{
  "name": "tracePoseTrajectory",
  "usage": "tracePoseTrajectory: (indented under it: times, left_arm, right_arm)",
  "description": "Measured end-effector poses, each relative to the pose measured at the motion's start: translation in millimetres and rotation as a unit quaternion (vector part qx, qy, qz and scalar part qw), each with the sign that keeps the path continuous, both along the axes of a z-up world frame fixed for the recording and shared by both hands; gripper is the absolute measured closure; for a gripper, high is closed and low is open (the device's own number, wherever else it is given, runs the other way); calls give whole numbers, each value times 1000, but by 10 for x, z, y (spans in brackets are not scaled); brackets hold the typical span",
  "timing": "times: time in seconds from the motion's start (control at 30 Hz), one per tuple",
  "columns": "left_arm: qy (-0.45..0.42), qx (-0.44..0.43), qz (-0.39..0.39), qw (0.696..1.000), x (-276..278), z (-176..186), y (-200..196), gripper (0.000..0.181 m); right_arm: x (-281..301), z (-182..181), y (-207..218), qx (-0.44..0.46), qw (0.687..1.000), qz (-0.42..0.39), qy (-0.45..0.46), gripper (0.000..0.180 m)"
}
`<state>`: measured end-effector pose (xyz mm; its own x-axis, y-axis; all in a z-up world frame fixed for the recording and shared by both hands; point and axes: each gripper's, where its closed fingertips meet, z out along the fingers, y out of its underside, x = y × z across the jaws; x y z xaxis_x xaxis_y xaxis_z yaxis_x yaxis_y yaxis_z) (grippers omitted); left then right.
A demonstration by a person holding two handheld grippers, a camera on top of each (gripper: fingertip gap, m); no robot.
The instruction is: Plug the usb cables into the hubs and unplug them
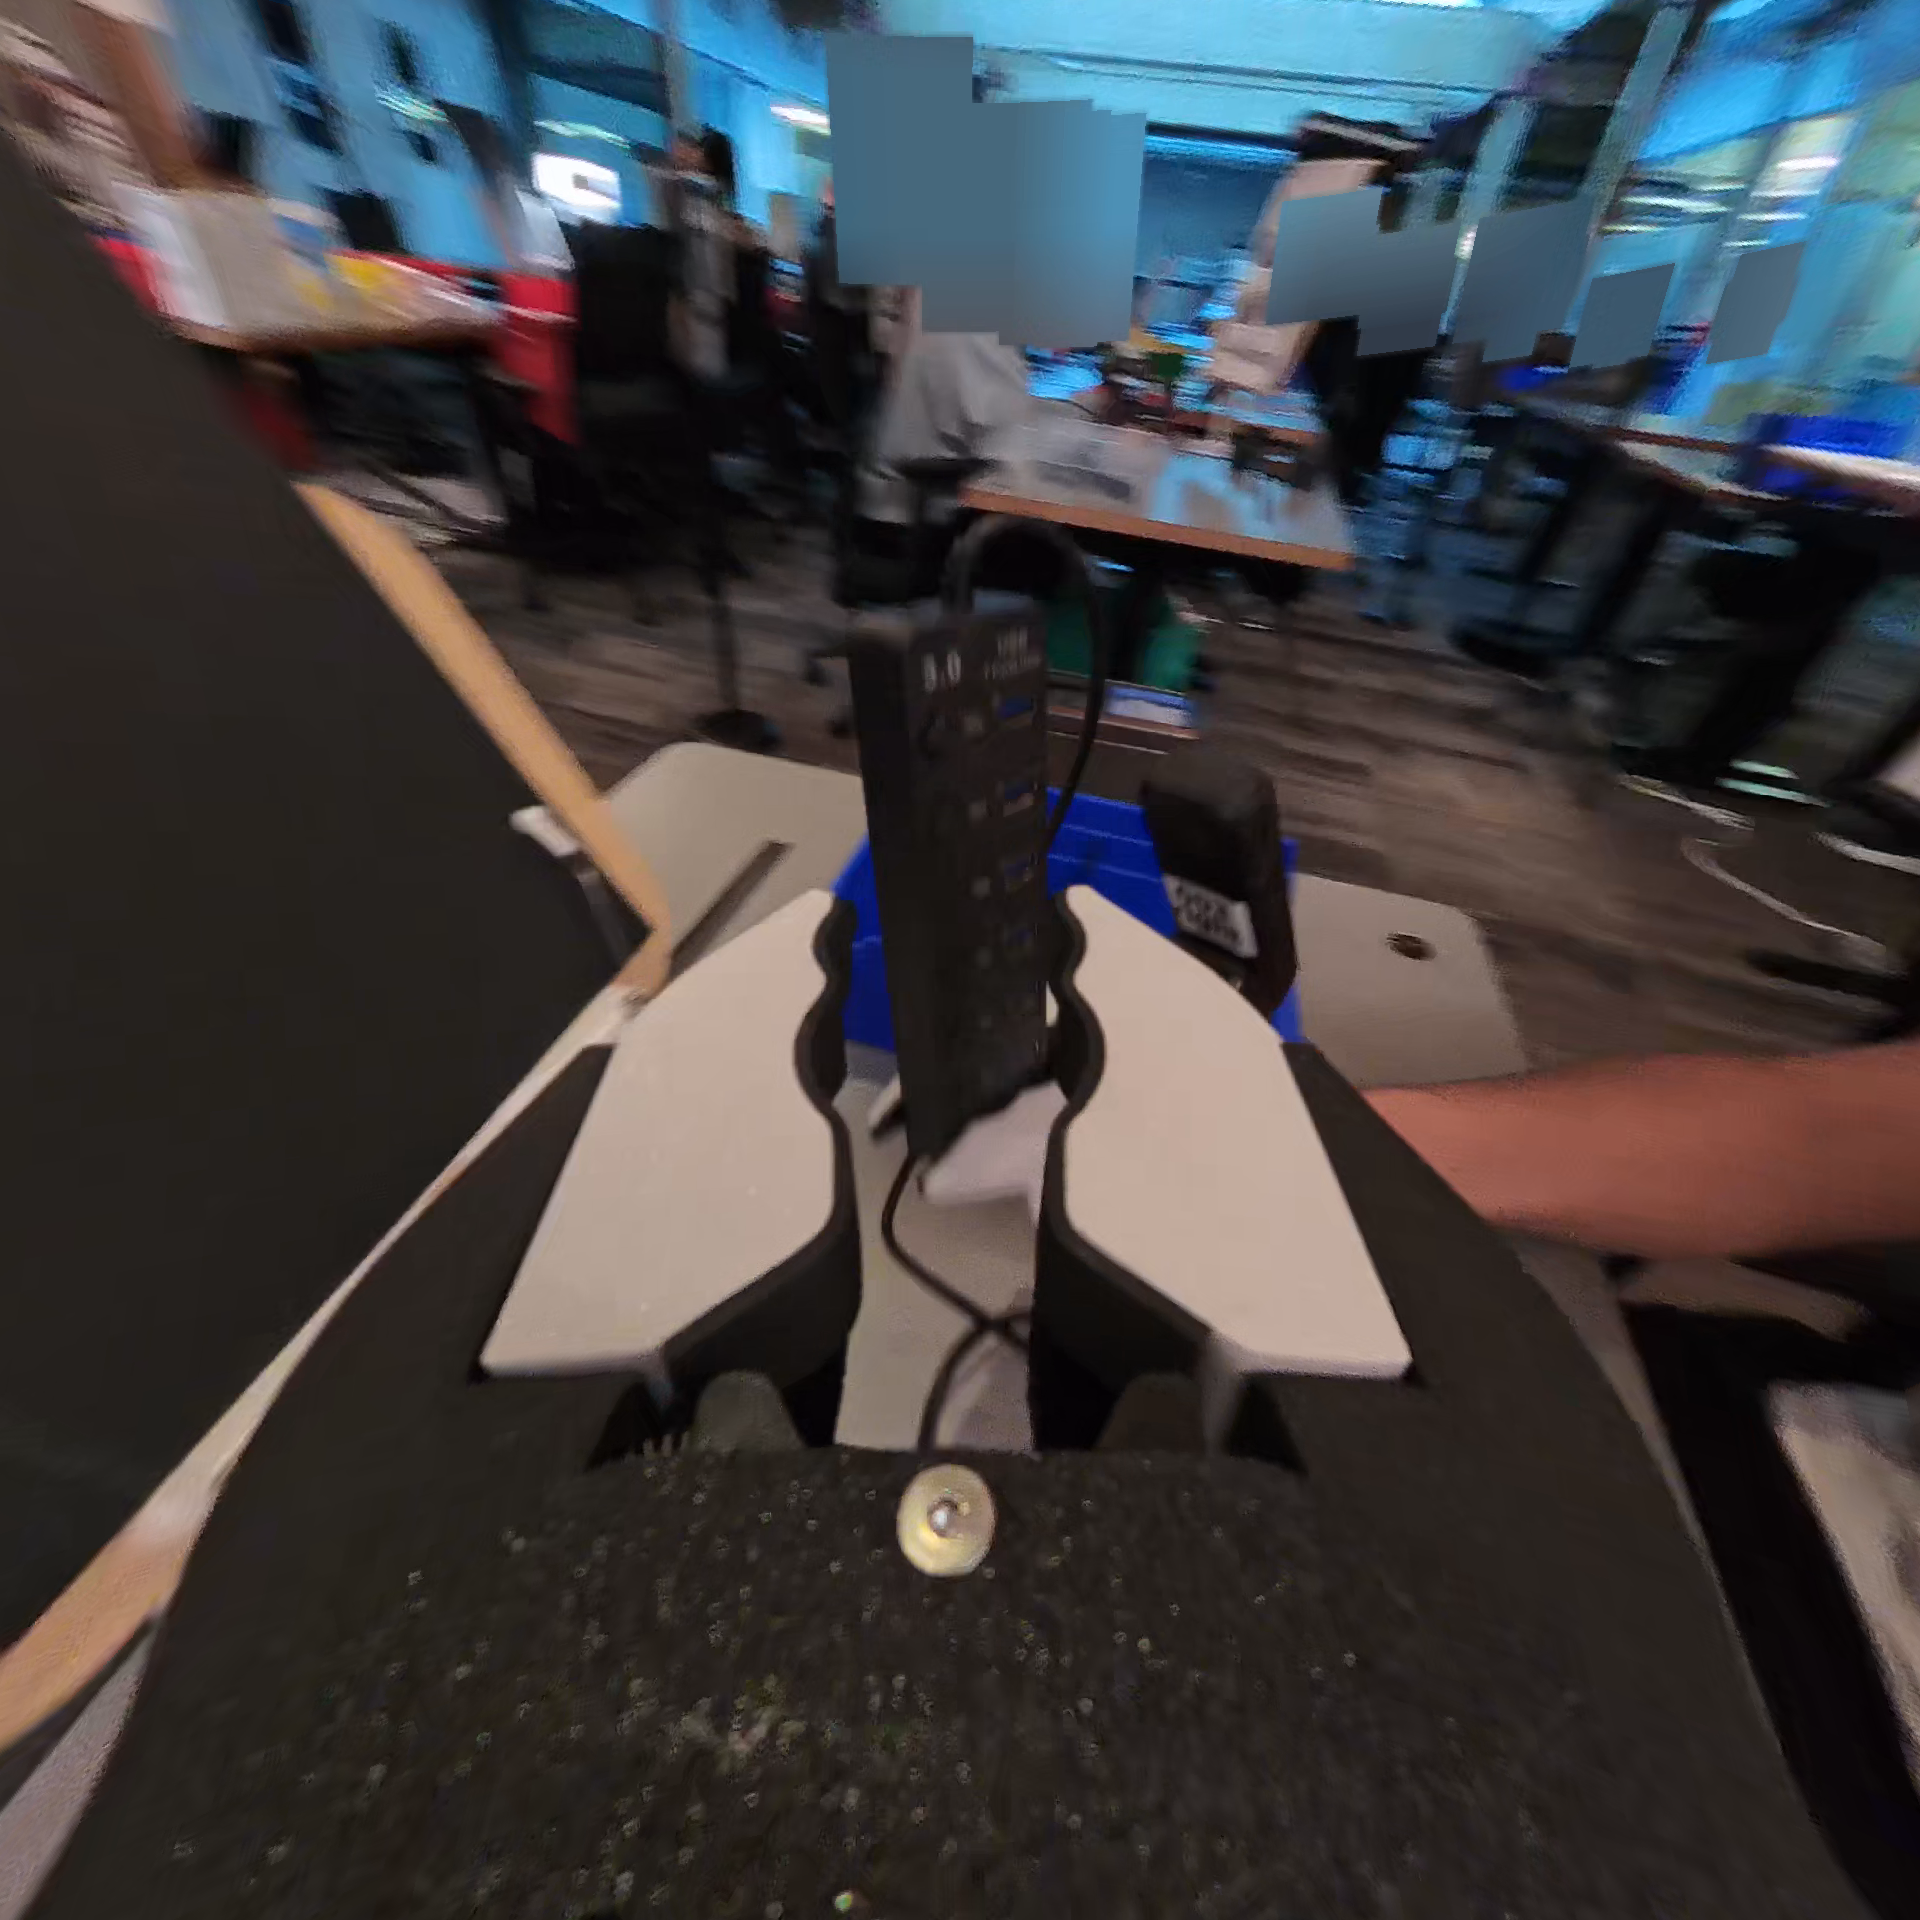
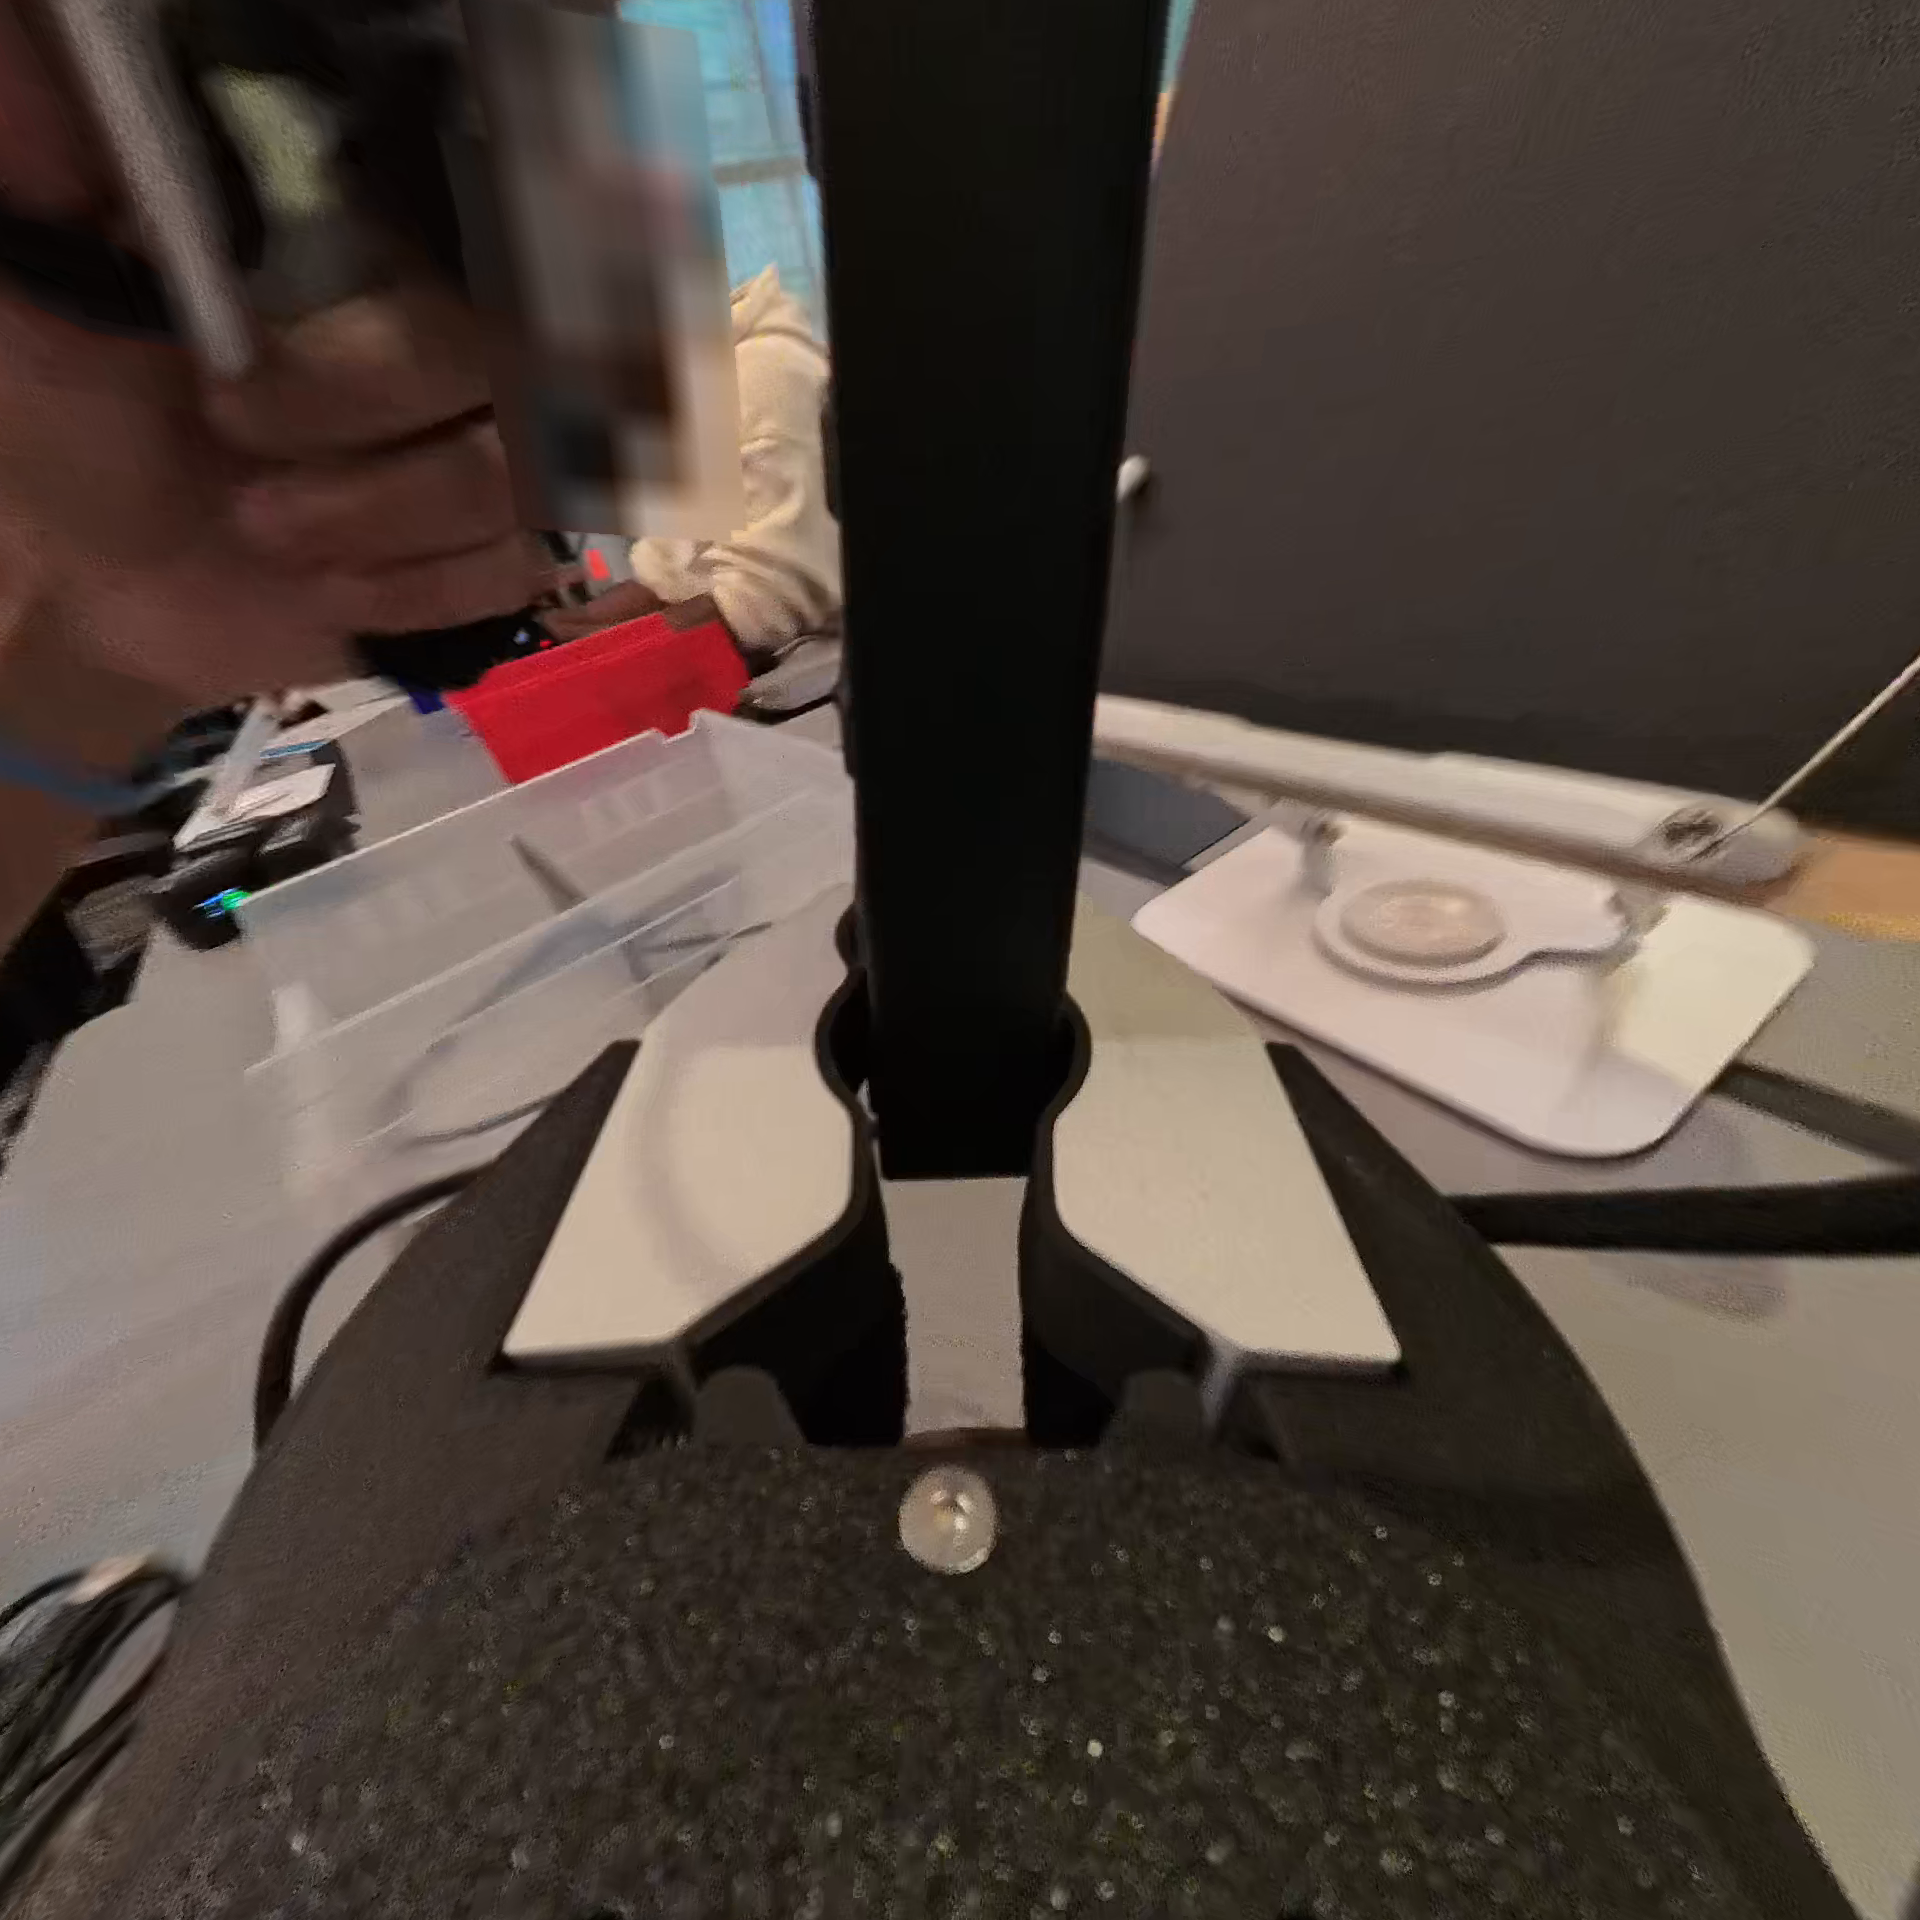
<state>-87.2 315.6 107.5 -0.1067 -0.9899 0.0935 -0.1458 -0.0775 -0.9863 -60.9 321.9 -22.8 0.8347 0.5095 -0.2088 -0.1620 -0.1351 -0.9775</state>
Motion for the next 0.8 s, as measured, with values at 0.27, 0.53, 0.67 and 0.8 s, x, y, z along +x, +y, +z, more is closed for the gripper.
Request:
tracePoseTrajectory:
  times: [0.27, 0.53, 0.67, 0.8]
  left_arm:
    - [59, -21, 135, 989, -938, -1063, -1062, 146]
    - [39, -69, 288, 954, -1776, -1899, -1811, 140]
    - [83, -58, 312, 945, -1934, -2125, -1916, 133]
    - [144, -70, 330, 930, -1916, -2346, -2089, 132]
  right_arm:
    - [286, -368, 649, 1, 999, -42, -12, 152]
    - [-59, -632, 352, 30, 998, 33, -35, 152]
    - [-88, -638, 363, 36, 998, 27, -52, 152]
    - [-24, -637, 381, 31, 999, 13, -39, 152]
